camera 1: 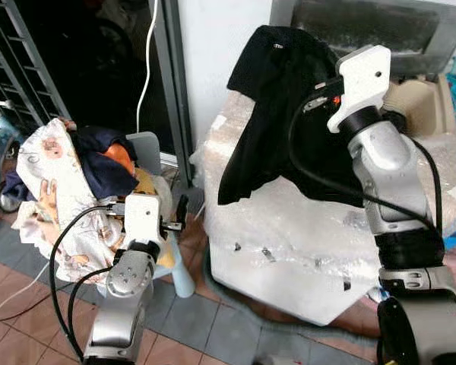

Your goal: Clothes washing

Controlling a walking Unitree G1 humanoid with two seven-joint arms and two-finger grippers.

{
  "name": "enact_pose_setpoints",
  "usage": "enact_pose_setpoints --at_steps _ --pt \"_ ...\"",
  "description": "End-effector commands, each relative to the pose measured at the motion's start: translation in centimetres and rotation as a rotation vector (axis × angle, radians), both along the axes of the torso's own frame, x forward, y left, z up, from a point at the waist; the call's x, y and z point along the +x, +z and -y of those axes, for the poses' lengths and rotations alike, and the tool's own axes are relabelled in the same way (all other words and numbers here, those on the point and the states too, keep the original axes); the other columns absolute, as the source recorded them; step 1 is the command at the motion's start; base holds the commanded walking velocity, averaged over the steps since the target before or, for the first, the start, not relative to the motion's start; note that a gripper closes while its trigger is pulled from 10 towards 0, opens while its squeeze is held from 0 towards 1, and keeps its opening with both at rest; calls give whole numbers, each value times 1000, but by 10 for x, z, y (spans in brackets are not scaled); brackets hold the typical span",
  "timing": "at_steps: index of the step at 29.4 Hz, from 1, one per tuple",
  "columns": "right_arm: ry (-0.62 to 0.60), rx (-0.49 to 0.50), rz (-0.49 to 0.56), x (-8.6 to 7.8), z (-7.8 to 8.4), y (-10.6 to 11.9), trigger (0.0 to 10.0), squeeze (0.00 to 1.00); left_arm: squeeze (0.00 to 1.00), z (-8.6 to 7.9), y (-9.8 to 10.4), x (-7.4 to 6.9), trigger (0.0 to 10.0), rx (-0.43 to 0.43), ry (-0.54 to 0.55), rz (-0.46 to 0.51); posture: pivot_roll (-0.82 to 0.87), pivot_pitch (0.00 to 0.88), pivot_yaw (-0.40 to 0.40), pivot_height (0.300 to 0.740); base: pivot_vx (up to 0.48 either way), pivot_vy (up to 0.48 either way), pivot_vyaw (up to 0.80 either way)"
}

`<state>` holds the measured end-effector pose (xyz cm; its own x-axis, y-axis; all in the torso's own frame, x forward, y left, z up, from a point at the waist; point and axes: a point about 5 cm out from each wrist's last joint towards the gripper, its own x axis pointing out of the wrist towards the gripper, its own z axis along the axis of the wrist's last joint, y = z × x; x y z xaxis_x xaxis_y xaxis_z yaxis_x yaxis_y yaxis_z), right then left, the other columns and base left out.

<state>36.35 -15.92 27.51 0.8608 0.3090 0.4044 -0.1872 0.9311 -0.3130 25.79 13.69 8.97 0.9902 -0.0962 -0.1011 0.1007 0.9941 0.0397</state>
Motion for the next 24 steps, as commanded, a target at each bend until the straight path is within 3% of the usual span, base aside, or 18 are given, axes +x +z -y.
enact_pose_setpoints --at_steps 1,2,4,5,6,8,10,12,15,18,19,20,21,24 --pt "-67 103 55 7 12 23 10000 0 0 -1 2 2 10000 3 5 8 -40 0 13 740 356 0 0" --pt "-148 176 69 13 21 35 10000 0 0 -1 2 2 10000 4 2 8 -38 0 12 740 356 0 0" --pt "-199 208 82 16 27 41 10000 0 0 0 2 3 10000 5 -3 9 -38 0 12 740 274 0 0" --pt "-286 292 107 20 39 52 10000 0 0 1 2 3 10000 5 -6 9 -33 0 11 740 281 0 0" --pt "-286 292 107 20 39 52 10000 0 0 1 2 3 10000 5 -6 9 -33 0 11 740 281 0 0" --pt "-390 369 128 23 54 59 10000 0 0 1 2 4 10000 10 3 8 -26 0 7 740 261 0 0" --pt "-431 370 132 23 59 57 10000 0 0 0 1 3 10000 7 12 2 -24 0 5 740 120 0 0" --pt "-433 362 119 23 59 54 10000 0 0 0 1 2 10000 3 13 4 -23 0 3 740 0 0 0" --pt "-470 308 23 28 60 25 10000 0 0 -1 0 1 10000 5 24 -6 -21 0 -1 740 0 0 0" --pt "-485 326 -41 28 63 9 10000 0 0 -1 -1 1 10000 7 24 -11 -24 0 -2 740 0 0 0" --pt "-489 333 -110 29 64 -4 10000 0 0 -1 -1 1 10000 8 22 -13 -27 0 0 740 0 0 0" --pt "-493 357 -250 29 65 -32 10000 792 0 -1 -2 1 10000 11 17 -17 -29 0 2 740 0 0 0" --pt "-496 367 -302 28 66 -43 10000 1000 0 0 -2 1 10000 12 14 -19 -28 0 3 740 0 0 0" --pt "-541 342 -365 19 74 -67 10000 1000 0 0 -3 0 10000 18 6 -24 -26 0 5 740 0 0 0"
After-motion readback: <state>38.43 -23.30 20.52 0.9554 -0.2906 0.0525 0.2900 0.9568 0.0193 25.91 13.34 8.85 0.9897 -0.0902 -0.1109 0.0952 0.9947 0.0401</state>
